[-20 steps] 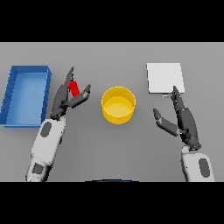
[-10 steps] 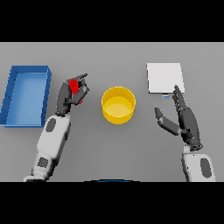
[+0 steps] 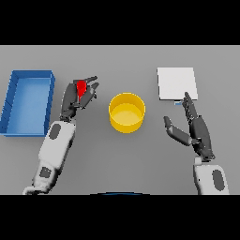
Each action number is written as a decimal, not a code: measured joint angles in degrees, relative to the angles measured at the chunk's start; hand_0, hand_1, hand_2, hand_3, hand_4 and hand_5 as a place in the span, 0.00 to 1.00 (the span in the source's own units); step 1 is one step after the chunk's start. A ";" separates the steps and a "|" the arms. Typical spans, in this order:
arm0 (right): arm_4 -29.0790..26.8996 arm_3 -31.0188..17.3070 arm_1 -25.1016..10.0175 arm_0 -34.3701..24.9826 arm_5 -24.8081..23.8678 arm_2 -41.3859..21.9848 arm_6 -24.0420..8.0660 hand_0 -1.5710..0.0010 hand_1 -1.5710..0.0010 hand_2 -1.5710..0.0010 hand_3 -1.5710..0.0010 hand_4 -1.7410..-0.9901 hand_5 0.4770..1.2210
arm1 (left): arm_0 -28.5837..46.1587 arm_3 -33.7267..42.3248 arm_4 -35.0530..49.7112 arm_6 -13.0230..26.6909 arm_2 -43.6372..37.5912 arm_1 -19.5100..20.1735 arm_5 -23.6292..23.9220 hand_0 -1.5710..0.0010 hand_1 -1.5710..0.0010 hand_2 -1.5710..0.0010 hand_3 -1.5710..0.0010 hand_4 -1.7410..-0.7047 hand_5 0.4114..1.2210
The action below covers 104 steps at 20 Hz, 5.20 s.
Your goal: Pick up the red beaker and tilt it to pour out 1 green nut into yellow bowl. Pick up the yellow bowl and place it on the metallic measuring scale.
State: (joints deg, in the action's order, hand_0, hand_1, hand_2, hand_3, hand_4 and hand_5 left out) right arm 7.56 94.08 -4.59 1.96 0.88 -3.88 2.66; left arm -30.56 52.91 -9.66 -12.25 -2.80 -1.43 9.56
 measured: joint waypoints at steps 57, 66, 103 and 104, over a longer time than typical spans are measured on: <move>-0.48 0.11 1.49 0.67 -0.97 0.54 -1.45 1.00 1.00 1.00 1.00 0.61 0.17 | -44.03 -5.76 -48.96 15.54 73.32 15.37 -36.63 0.00 0.00 0.00 0.00 0.00 1.00; 1.02 -0.72 1.59 -0.10 -1.98 0.25 -1.88 1.00 1.00 1.00 1.00 0.68 0.15 | -49.09 -8.33 -49.87 14.38 78.27 15.13 -35.85 0.00 0.00 0.00 0.00 0.00 1.00; 0.82 -1.77 -0.25 -1.02 1.15 -1.30 2.66 1.00 1.00 1.00 1.00 0.58 0.31 | -29.09 -24.25 14.82 41.73 35.36 42.73 0.18 0.00 0.00 0.00 0.03 0.00 1.00; 0.52 -1.76 -0.63 -0.64 1.36 -0.99 2.64 1.00 1.00 1.00 1.00 0.58 0.32 | -27.24 -21.65 15.35 42.19 35.85 43.59 1.61 0.00 0.00 0.00 0.06 0.00 1.00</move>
State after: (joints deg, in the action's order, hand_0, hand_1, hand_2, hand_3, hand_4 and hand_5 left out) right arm 8.08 92.32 -5.21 1.33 2.24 -4.88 5.31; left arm -57.80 31.26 5.69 29.94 33.05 42.17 11.17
